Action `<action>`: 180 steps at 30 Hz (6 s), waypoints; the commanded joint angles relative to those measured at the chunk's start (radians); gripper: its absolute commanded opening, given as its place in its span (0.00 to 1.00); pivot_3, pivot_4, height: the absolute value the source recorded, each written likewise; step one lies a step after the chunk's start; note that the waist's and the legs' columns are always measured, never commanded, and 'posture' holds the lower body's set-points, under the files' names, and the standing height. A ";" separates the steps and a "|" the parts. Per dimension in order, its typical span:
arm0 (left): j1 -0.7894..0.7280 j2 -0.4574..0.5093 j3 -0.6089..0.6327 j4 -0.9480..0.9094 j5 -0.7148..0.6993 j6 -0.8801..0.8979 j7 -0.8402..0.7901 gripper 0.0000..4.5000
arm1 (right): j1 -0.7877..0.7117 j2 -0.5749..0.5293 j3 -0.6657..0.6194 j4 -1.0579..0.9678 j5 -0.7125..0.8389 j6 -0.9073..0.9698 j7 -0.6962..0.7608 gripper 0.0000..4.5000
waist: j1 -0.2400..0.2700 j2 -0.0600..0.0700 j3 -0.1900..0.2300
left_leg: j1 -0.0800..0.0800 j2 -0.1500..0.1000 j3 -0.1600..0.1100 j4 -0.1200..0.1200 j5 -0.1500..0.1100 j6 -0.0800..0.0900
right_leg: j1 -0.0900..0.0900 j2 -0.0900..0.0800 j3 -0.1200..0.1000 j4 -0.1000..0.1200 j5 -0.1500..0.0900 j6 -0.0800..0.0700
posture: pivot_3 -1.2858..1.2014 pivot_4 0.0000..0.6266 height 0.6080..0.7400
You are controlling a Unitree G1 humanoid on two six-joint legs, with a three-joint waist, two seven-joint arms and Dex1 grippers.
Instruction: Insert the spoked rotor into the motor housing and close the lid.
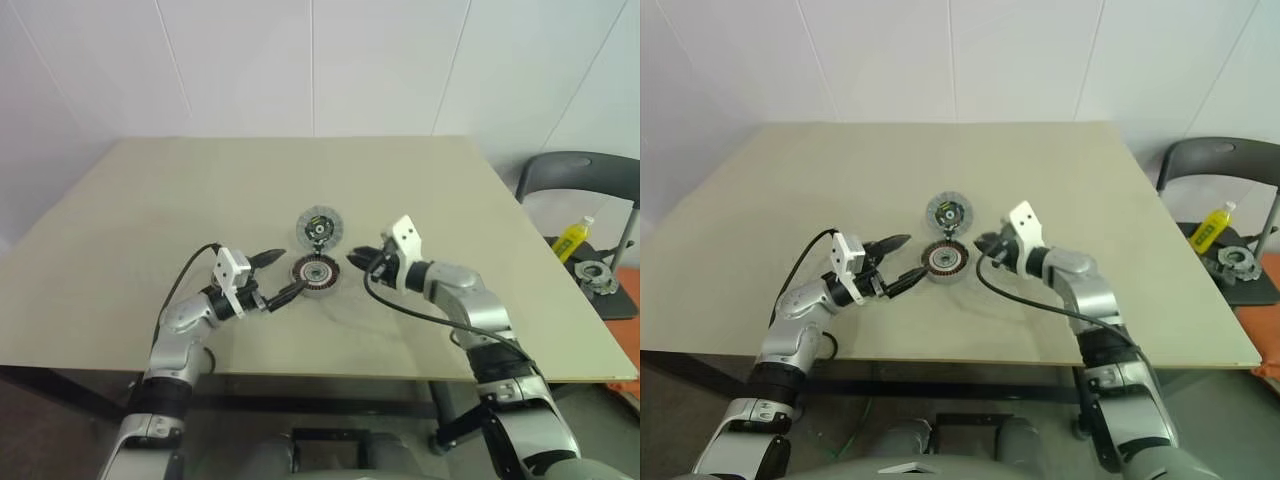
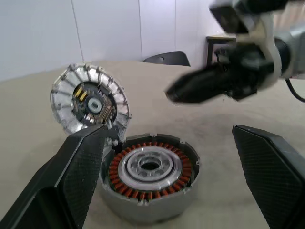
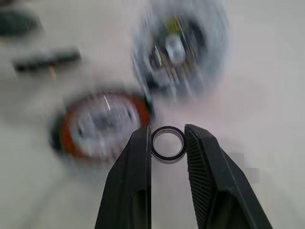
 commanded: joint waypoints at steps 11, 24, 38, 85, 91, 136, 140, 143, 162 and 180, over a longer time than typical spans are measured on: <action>0.023 0.023 0.033 -0.073 -0.040 0.066 0.046 1.00 | -0.175 0.091 0.145 0.050 -0.038 0.103 0.011 0.15 | -0.003 0.001 0.000 | 0.000 0.000 0.000 0.000 0.000 0.000 | -0.002 0.000 0.000 0.002 0.000 0.000 | 0.52 0.00 1.00; 0.039 0.015 0.012 -0.106 -0.040 0.083 0.069 1.00 | -0.225 0.107 0.189 0.164 -0.090 0.138 -0.006 0.15 | -0.004 0.001 0.000 | -0.001 0.000 0.000 0.000 0.000 0.000 | -0.004 0.001 0.000 0.005 0.000 0.000 | 0.52 0.00 1.00; 0.043 0.005 0.009 -0.096 -0.037 0.080 0.068 1.00 | -0.245 0.102 0.207 0.231 -0.162 0.085 0.005 0.15 | -0.006 0.001 0.000 | -0.001 0.000 0.001 0.000 0.000 0.000 | -0.006 0.001 0.001 0.008 0.000 0.000 | 0.52 0.00 1.00; 0.049 0.006 0.005 -0.080 -0.030 0.060 0.059 1.00 | -0.212 0.119 0.217 0.244 -0.211 0.064 -0.005 0.15 | -0.006 0.001 0.000 | -0.001 0.000 0.001 0.000 0.000 0.000 | -0.007 0.001 0.002 0.010 0.000 0.000 | 0.52 0.00 1.00; 0.051 0.004 0.004 -0.081 -0.028 0.059 0.060 1.00 | -0.207 0.117 0.224 0.245 -0.219 0.063 -0.001 0.15 | -0.006 0.002 0.000 | -0.001 0.000 0.001 0.000 0.000 0.000 | -0.008 0.001 0.002 0.010 0.000 0.000 | 0.52 0.00 1.00; 0.066 0.004 -0.022 -0.140 -0.029 0.087 0.082 1.00 | -0.207 0.085 0.220 0.289 -0.233 0.072 0.008 0.15 | -0.002 0.004 0.000 | -0.004 0.000 0.000 -0.002 0.000 -0.001 | -0.007 0.000 0.000 0.002 0.000 0.000 | 0.52 0.00 1.00; 0.064 0.005 -0.022 -0.134 -0.028 0.084 0.080 1.00 | -0.200 0.085 0.225 0.279 -0.228 0.085 0.020 0.15 | -0.002 0.005 0.000 | -0.004 0.000 0.000 -0.002 0.000 -0.001 | -0.007 0.000 0.000 0.001 0.000 0.000 | 0.52 0.00 1.00; 0.063 0.006 -0.022 -0.126 -0.027 0.079 0.076 1.00 | -0.194 0.083 0.229 0.268 -0.225 0.097 0.033 0.15 | -0.003 0.005 -0.001 | -0.004 0.000 0.000 -0.002 0.000 -0.001 | -0.007 0.000 0.000 0.001 0.000 0.000 | 0.52 0.00 1.00; 0.067 -0.005 -0.029 -0.107 -0.020 0.061 0.070 1.00 | -0.202 0.064 0.210 0.279 -0.225 0.105 0.033 0.15 | -0.002 0.005 -0.001 | -0.004 0.000 0.000 -0.002 0.000 -0.001 | -0.006 0.000 0.000 0.001 0.000 0.000 | 0.52 0.00 1.00; 0.063 -0.006 -0.031 -0.133 -0.020 0.082 0.079 1.00 | -0.205 0.039 0.203 0.298 -0.223 0.101 0.040 0.15 | 0.002 0.006 -0.001 | -0.005 0.000 0.000 -0.002 0.000 -0.001 | -0.005 -0.001 0.000 -0.001 0.000 0.000 | 0.52 0.00 1.00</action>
